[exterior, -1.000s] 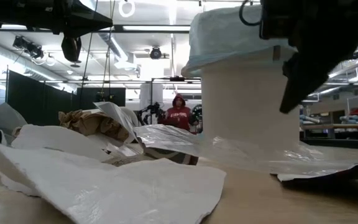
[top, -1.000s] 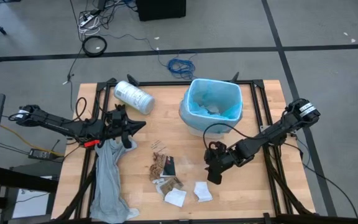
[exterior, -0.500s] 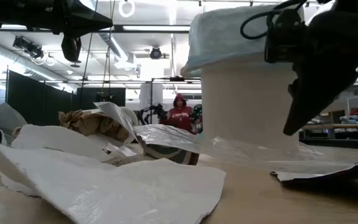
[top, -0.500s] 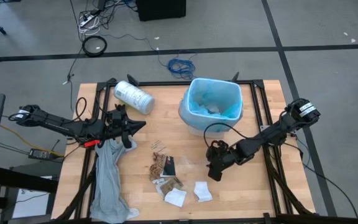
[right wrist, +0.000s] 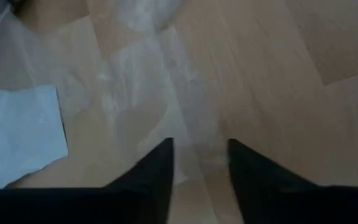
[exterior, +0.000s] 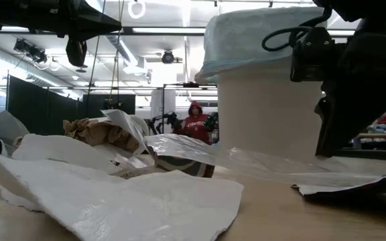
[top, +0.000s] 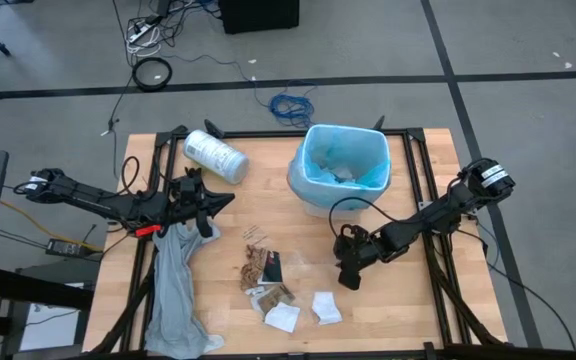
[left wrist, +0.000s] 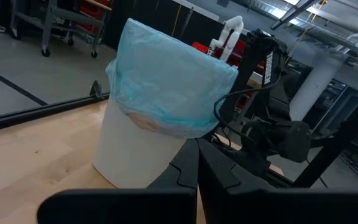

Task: Place trash/remove bag and relplace
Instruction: Put the transparent plastic into the trash bin

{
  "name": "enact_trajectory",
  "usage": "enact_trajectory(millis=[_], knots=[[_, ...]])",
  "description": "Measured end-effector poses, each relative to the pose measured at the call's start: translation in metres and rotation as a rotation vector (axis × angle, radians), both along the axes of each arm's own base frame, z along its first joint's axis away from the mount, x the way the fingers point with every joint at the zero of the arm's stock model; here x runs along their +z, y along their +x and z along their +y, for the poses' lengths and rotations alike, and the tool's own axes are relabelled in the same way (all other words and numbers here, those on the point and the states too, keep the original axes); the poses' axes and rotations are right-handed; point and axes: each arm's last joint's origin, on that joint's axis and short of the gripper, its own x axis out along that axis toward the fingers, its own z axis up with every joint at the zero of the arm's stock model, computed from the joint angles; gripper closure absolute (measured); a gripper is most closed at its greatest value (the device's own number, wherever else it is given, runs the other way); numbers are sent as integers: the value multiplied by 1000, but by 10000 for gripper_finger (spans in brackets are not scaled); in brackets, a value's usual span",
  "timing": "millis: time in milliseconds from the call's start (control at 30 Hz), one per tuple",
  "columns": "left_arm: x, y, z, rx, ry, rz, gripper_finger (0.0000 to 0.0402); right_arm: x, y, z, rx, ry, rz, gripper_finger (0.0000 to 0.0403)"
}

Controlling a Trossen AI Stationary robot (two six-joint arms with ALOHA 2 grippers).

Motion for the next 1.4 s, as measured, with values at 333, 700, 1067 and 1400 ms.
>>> enact_trajectory(millis=[333,700,1067,1400], knots=[[0,0,1,23,-1,1,394,7,9,1,-4,71,-51,401],[0,0,2,55,-3,0,394,85,43,6,132,-189,-111,403],[0,0,1,54,-2,2,394,233,67,-25,199,-689,-297,403],[-3,0,1,53,8,30,394,287,34,-94,-10,-878,-23,403]])
